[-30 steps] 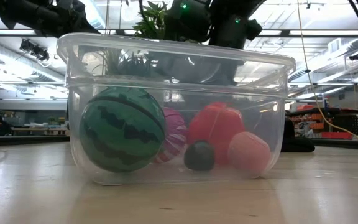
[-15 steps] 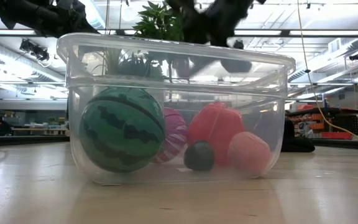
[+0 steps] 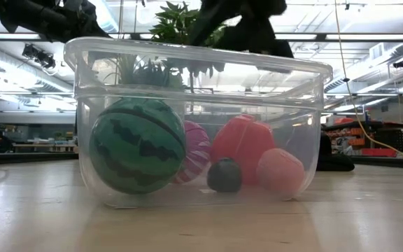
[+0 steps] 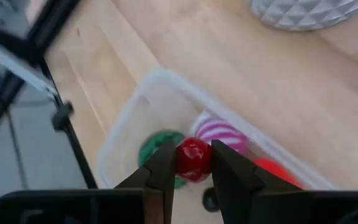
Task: Pick and placing Produce into tupperware
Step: Put the red cherry into the transparent bin, then return to Home Position
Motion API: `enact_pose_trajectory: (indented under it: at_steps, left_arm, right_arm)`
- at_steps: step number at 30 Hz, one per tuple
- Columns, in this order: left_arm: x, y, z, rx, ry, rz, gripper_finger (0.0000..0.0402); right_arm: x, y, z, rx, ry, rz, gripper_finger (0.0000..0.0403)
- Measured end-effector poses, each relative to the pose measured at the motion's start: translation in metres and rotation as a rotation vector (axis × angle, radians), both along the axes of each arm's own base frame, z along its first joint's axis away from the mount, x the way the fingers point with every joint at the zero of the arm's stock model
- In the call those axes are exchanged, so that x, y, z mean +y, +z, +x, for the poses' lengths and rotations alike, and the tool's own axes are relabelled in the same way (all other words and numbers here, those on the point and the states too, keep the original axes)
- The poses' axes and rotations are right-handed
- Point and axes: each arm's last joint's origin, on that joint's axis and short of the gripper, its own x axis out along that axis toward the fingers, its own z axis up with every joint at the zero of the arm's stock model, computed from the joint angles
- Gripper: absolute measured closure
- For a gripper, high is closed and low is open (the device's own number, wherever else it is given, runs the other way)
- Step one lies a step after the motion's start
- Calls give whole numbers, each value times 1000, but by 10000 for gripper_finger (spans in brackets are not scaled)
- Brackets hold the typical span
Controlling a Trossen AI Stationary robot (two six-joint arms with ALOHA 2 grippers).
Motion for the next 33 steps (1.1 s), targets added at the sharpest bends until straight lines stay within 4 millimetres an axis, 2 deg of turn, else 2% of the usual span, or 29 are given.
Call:
enact_pose_trajectory:
  at_steps: [6,17,33]
  left_arm:
    - [0,-1,0,6,-1,0,268]
    - [0,-1,0,8,-4,5,270]
    - [0,-1,0,8,-4,7,267]
  right_arm:
    - [9,-11,-2,43,141,-75,309]
    - [3,-14,0,55,143,-104,305]
    - [5,-14,-1,63,170,-72,239]
